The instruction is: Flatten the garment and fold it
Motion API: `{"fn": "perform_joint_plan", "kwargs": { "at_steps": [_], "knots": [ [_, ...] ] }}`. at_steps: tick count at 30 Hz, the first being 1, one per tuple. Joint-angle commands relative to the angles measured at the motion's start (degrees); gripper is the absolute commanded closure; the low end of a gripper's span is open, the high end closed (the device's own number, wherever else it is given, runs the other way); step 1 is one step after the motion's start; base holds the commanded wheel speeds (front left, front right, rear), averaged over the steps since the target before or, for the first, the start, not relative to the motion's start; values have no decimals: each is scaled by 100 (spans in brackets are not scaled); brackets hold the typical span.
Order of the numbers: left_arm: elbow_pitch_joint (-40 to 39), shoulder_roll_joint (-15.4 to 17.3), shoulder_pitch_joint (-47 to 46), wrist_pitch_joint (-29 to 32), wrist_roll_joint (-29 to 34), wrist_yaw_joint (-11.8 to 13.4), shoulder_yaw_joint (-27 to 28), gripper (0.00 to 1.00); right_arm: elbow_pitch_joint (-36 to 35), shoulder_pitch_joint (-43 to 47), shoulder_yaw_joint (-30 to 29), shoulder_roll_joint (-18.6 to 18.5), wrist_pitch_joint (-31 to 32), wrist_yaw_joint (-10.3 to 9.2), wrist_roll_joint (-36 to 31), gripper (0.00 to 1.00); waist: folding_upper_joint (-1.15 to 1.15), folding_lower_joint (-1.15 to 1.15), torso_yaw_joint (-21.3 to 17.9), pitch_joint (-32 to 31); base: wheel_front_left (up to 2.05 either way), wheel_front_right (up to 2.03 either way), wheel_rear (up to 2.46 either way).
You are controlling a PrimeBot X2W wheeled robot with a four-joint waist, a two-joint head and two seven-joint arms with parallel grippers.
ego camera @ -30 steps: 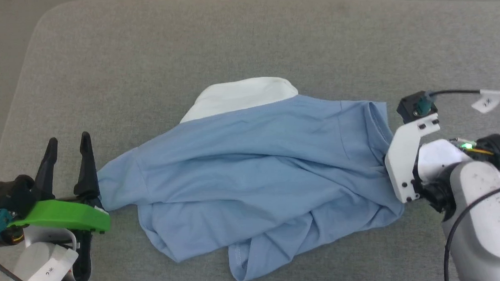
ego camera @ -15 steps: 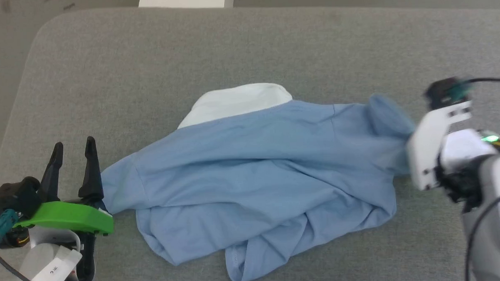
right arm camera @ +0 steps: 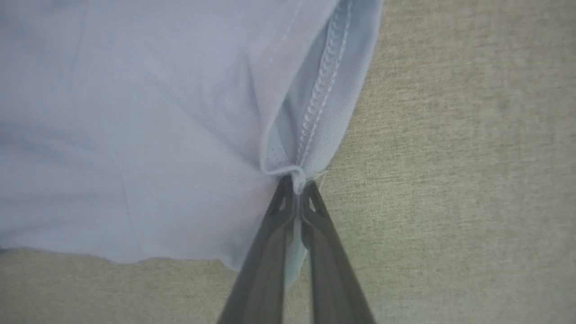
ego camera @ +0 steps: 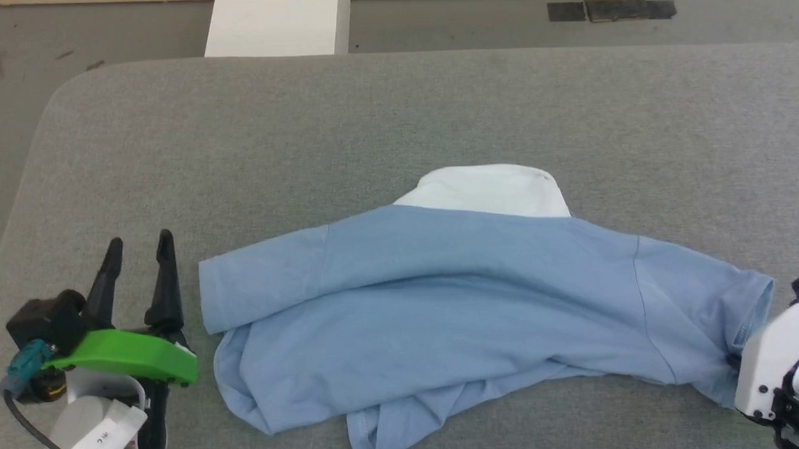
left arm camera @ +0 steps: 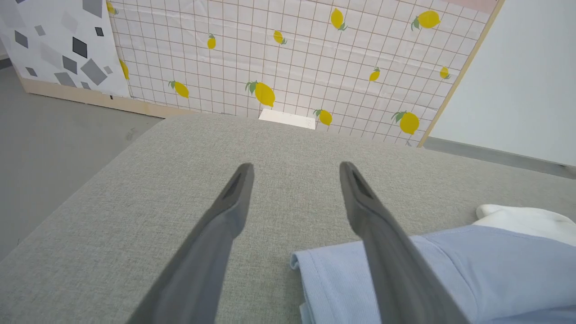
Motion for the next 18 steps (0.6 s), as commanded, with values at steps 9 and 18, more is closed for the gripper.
{"fn": "perform_joint_plan", "kwargs": {
  "at_steps": [9,18],
  "knots": [
    [24,-7,192,89,28,82,-94,0,-303,-35,-263,3,-1832,-10,685,0,20,0,-45,-279,0,0,0],
    [28,10,348,587,-30,267,-187,0,-652,204,-75,4,-3146,-10,912,0,20,0,-107,-413,0,0,0]
  ]
}}
